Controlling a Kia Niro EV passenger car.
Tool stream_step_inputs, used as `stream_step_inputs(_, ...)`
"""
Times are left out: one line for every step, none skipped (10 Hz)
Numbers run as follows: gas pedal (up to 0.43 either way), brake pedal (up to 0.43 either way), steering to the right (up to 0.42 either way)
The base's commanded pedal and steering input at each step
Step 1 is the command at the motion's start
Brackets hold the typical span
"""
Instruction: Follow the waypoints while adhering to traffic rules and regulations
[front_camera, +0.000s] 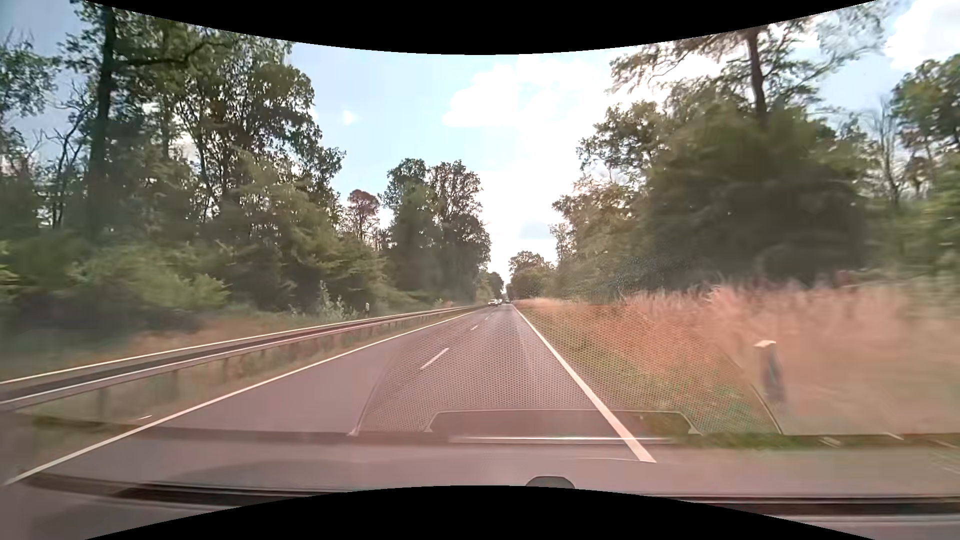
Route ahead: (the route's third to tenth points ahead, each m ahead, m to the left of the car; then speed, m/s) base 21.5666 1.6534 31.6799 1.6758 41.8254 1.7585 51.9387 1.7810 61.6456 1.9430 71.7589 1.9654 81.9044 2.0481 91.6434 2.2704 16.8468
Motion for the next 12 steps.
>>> stream_step_inputs(0.059,0.000,-0.004)
stream_step_inputs(0.059,0.000,-0.004)
stream_step_inputs(0.059,0.000,-0.004)
stream_step_inputs(0.059,0.000,-0.004)
stream_step_inputs(0.059,0.000,-0.004)
stream_step_inputs(0.059,0.000,-0.004)
stream_step_inputs(0.059,0.000,-0.004)
stream_step_inputs(0.059,0.000,-0.004)
stream_step_inputs(0.059,0.000,-0.004)
stream_step_inputs(0.059,0.000,-0.004)
stream_step_inputs(0.059,0.000,-0.004)
stream_step_inputs(0.059,0.000,-0.004)
